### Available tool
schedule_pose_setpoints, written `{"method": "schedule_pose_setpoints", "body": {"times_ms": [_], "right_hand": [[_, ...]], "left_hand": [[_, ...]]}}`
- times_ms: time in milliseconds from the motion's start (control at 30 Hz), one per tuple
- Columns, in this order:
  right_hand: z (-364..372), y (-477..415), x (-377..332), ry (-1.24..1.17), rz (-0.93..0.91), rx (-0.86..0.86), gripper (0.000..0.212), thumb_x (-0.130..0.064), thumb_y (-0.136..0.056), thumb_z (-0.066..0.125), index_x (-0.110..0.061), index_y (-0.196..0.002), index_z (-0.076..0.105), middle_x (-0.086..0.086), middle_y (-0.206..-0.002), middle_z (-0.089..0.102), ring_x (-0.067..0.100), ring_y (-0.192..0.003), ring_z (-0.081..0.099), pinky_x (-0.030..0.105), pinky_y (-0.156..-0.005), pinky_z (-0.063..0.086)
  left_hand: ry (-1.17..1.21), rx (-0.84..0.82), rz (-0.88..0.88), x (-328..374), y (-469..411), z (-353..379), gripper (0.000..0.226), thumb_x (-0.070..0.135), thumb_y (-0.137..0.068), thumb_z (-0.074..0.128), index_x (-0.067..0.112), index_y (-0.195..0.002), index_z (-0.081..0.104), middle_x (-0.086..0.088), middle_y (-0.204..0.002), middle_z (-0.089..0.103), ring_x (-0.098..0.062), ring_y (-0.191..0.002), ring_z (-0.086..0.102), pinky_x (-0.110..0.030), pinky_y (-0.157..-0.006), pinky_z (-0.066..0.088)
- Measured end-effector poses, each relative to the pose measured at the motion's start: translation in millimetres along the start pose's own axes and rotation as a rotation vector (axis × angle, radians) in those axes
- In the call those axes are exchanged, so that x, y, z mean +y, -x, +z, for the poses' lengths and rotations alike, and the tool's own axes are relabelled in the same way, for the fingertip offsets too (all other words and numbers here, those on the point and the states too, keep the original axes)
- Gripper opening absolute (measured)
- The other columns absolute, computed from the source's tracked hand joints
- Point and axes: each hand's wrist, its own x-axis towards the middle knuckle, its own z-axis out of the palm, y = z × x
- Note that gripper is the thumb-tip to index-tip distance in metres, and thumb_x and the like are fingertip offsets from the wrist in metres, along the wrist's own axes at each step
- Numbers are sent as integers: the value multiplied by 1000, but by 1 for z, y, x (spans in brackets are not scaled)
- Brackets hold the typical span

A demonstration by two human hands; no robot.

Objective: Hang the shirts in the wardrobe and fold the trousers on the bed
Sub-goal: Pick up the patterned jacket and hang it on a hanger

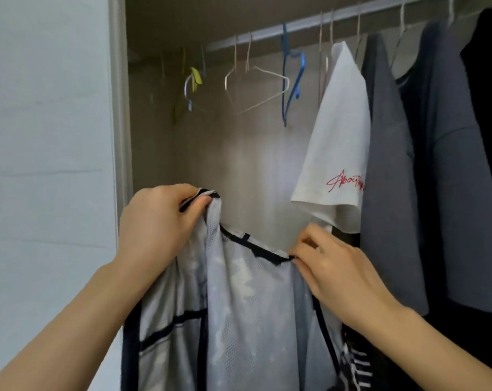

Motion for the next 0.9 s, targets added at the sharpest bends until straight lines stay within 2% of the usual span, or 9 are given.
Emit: {"method": "schedule_pose_setpoints", "body": {"times_ms": [100, 200, 333, 400, 467, 567, 667, 767, 900], "right_hand": [[0, -26, -9, -39, -24, 4, 8, -7, -85, 70, -10, -86, 63, 2, -90, 50, 22, -66, 52, 41, -51, 51], [-7, -56, -19, -102, -86, 112, 5, -10, -91, 67, -8, -86, 66, 5, -87, 55, 24, -63, 56, 39, -53, 51], [-23, -112, -24, -69, -127, 208, 22, -22, -100, 51, -6, -95, 65, 9, -94, 56, 30, -71, 58, 41, -59, 51], [-31, -145, -23, 22, -106, 248, 26, -27, -102, 44, -9, -103, 62, 7, -101, 54, 28, -85, 56, 41, -67, 50], [-38, -178, -19, 129, -75, 277, 29, -30, -104, 38, -11, -108, 59, 5, -107, 52, 25, -98, 52, 43, -73, 51], [-49, -225, -9, 232, -50, 376, 27, -27, -104, 39, -8, -108, 58, 8, -108, 53, 28, -106, 48, 43, -74, 52], [-54, -268, 3, 388, 0, 389, 25, -22, -101, 41, -6, -113, 58, 12, -116, 55, 31, -115, 44, 42, -83, 47], [-55, -303, 17, 519, 87, 343, 33, -23, -96, 46, -3, -120, 56, 17, -129, 50, 35, -126, 38, 45, -98, 36], [-60, -334, 40, 498, 412, 212, 51, -24, -91, 55, 1, -134, 43, 23, -138, 41, 41, -131, 33, 47, -103, 34]], "left_hand": [[-120, -14, 85, -9, -31, 0, 29, 46, -94, 58, 24, -86, 76, 2, -71, 71, -29, -72, 66, -36, -56, 50], [-244, -19, 180, -15, -57, 5, 27, 47, -95, 56, 29, -89, 76, 1, -74, 72, -31, -76, 67, -30, -53, 41], [-429, -47, 245, -26, -85, 14, 37, 51, -99, 44, 27, -94, 71, 0, -78, 70, -30, -79, 68, -30, -55, 36], [-493, -38, 315, -34, -96, 15, 39, 50, -100, 43, 23, -87, 68, 0, -74, 68, -29, -74, 67, -28, -55, 35], [-501, -20, 379, -42, -105, 14, 36, 44, -98, 54, 20, -75, 66, 0, -63, 64, -32, -63, 65, -27, -52, 30], [-488, -10, 415, -51, -113, 14, 34, 37, -93, 65, 18, -65, 63, 0, -56, 61, -33, -52, 62, -26, -49, 29], [-502, -15, 431, -57, -117, 19, 35, 36, -89, 71, 17, -61, 61, -1, -51, 58, -32, -47, 60, -25, -48, 30], [-518, -36, 427, -60, -117, 24, 36, 43, -90, 66, 17, -65, 63, -1, -54, 60, -33, -52, 63, -26, -49, 30], [-530, -62, 413, -68, -118, 29, 36, 48, -90, 63, 20, -69, 65, 0, -56, 61, -34, -55, 63, -24, -49, 27]]}}
